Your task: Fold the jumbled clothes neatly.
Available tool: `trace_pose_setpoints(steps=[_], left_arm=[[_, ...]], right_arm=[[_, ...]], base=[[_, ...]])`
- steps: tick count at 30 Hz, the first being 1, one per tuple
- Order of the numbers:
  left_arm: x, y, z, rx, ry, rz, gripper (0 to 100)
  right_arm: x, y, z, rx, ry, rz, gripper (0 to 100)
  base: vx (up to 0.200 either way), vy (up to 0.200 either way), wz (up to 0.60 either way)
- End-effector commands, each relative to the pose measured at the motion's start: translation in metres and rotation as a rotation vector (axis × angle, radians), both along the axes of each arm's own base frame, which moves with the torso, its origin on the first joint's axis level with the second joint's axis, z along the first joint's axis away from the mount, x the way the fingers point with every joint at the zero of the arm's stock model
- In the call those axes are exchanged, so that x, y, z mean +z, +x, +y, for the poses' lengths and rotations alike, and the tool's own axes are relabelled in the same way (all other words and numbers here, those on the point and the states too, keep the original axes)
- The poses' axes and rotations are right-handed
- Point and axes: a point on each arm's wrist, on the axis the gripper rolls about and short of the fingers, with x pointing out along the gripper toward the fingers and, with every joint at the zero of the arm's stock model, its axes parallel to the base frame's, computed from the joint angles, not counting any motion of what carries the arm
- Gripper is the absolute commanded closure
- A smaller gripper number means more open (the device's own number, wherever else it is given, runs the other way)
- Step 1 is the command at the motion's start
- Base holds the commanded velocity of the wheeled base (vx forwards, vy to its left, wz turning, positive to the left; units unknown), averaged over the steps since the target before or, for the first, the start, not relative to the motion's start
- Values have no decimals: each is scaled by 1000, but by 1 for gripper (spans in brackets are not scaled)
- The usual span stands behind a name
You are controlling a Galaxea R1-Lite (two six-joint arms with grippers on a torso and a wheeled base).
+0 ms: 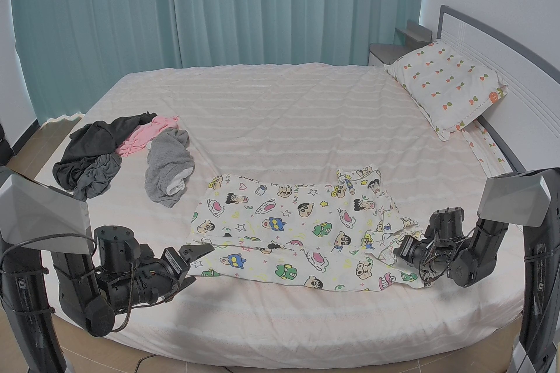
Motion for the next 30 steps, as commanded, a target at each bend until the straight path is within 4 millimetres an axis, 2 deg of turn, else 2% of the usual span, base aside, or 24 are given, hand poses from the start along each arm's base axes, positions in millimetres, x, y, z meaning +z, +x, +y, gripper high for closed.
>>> trace_pose_setpoints(steps=[1,10,11,19,30], left_arm=[[-1,0,0,0,0,3,0],[-1,0,0,0,0,3,0],[-1,0,0,0,0,3,0],[-1,0,0,-1,1,2,0],[-1,0,0,5,4,1,0]], right_arm=[[5,-3,-1,-3,1,-4,100],[4,-3,-11,-39,-12,-2,100],[4,-3,-11,-39,-12,0,0],[1,-5,-10,-31,-15,-9,0],[-8,15,-6,-22,-21,-38,0]], base=[[0,0,0],[0,0,0],[0,0,0],[0,0,0],[0,0,0]])
